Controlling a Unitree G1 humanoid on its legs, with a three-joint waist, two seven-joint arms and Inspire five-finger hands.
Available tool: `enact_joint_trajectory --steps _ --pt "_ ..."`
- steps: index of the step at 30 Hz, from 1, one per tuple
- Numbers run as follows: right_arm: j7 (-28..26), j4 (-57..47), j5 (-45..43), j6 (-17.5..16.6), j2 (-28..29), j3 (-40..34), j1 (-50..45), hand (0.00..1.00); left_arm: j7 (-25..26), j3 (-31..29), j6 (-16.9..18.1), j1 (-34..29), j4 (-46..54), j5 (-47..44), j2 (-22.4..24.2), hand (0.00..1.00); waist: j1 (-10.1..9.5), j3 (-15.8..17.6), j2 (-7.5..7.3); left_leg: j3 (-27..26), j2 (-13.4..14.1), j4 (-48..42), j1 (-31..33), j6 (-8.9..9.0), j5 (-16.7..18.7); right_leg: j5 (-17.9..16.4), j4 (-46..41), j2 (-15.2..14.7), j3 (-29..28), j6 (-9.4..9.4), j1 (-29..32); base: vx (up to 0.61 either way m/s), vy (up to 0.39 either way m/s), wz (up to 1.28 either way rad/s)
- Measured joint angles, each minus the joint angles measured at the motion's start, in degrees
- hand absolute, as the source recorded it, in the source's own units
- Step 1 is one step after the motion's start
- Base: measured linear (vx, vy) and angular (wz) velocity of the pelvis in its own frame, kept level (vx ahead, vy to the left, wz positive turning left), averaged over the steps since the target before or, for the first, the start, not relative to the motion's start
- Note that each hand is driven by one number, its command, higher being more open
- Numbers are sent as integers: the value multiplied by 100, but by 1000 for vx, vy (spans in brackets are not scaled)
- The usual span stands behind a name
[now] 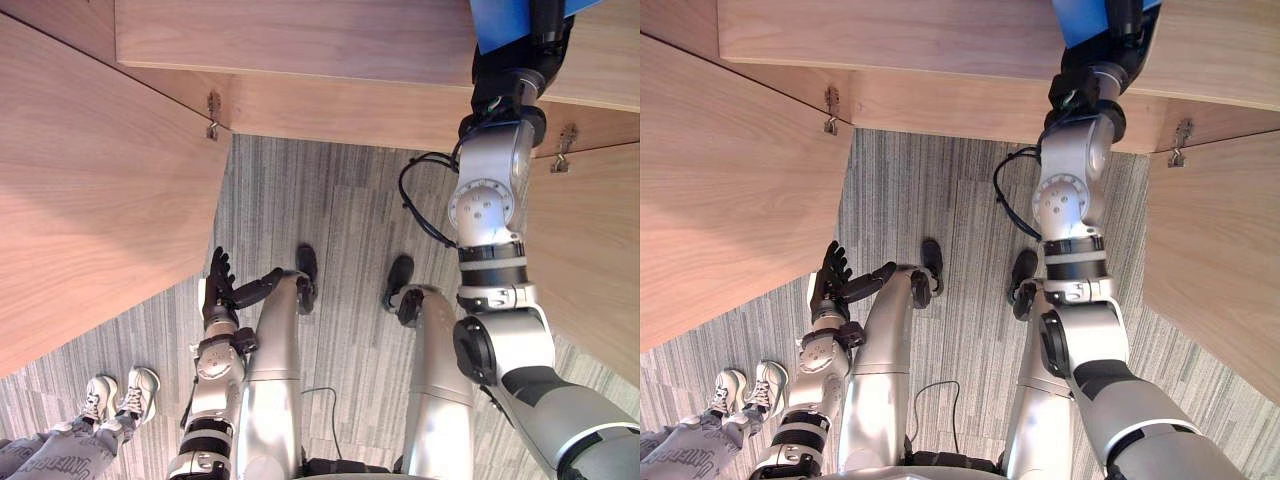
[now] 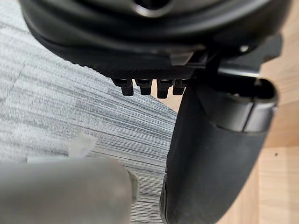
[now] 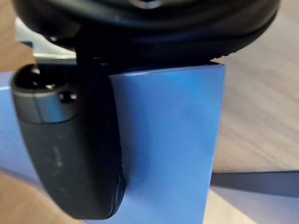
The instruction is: Walk over to the cabinet, pick up the folder, carry it to the office cabinet, place the folder inside the office cabinet, then close the office cabinet door
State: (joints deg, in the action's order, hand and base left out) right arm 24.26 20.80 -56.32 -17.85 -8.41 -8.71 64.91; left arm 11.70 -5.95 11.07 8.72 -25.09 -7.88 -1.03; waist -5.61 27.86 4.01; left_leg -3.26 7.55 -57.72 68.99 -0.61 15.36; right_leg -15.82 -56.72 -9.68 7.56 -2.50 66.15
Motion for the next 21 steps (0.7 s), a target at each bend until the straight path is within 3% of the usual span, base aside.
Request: enact_joint_trajectory --steps 14,21 --pt "159 111 -72 -99 -22 -40 243 100 210 114 -46 118 -56 16 -16 100 -37 -28 -6 175 -61 266 49 111 -235 -3 51 -43 203 71 25 -41 -36 7" --pt "128 59 206 -17 -256 435 144 100 160 139 -90 117 -62 11 -83 100 15 -53 -24 142 -14 259 15 109 -236 18 82 -12 197 106 -9 -8 0 -1"
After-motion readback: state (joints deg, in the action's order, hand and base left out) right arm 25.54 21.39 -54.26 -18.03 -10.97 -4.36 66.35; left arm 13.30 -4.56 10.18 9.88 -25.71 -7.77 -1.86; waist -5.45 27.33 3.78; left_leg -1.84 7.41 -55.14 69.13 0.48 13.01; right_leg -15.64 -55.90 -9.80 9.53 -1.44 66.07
